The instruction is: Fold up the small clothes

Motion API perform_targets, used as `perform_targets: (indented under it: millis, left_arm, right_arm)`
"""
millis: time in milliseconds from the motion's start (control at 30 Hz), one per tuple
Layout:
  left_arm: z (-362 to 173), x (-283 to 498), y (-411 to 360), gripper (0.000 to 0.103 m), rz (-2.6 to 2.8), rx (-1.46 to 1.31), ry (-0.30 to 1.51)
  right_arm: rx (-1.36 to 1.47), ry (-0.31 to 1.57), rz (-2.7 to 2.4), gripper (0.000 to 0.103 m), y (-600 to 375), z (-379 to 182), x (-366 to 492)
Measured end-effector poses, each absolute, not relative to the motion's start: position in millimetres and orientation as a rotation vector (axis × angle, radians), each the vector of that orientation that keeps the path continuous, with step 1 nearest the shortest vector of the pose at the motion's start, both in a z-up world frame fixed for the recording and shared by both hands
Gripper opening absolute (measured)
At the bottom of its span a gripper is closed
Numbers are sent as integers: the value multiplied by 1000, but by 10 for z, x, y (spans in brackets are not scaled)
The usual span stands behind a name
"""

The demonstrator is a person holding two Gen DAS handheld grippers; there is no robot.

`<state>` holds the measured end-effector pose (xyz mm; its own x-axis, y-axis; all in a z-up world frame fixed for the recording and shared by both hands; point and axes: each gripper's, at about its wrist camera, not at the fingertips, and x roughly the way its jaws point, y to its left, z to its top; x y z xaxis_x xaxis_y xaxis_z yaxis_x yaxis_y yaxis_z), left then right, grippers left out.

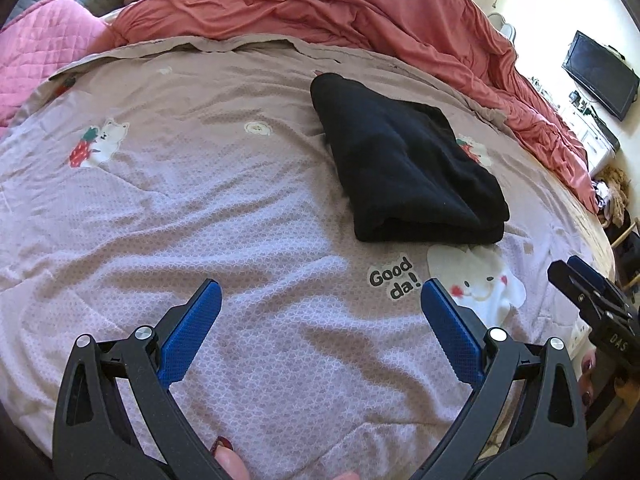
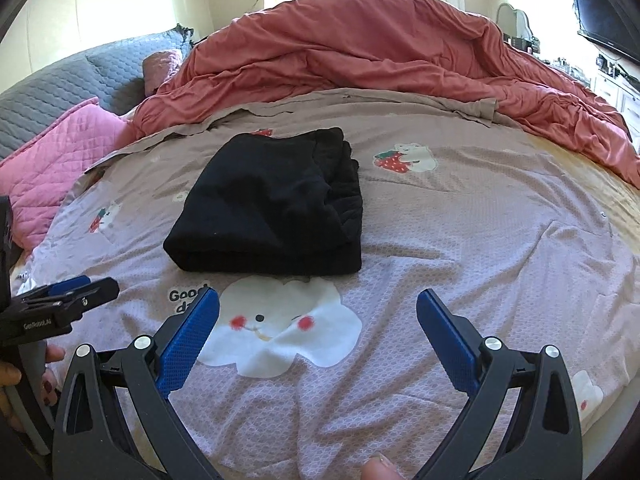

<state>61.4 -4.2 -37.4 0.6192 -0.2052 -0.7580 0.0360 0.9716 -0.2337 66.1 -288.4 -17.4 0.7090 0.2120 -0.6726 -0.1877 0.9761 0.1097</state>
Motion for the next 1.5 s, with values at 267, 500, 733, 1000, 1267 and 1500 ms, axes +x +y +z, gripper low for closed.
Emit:
perform_targets:
  millis: [267, 500, 733, 1000, 1267, 1500]
  left_arm:
    - [-397, 601, -73, 94, -153, -199, 910]
    - [-392, 600, -70, 94, -146, -197, 909]
    - [-391, 584, -66, 94, -129, -185, 919]
    - [-388, 587, -32, 94, -119, -180, 920]
    - [-363, 584, -11, 94, -123, -174, 919]
    - [-362, 587, -9, 94, -119, -172, 920]
  right_arm:
    - [23, 756, 210, 98, -2862, -176, 682]
    - [15, 755, 209, 98, -2821, -170, 685]
    - [19, 752, 202, 98, -2826, -156, 679]
    - [26, 755, 201, 98, -2847, -147, 674]
    - [27, 755, 198, 98, -2839, -142, 654]
    - [27, 756, 198, 98, -2837, -143, 651]
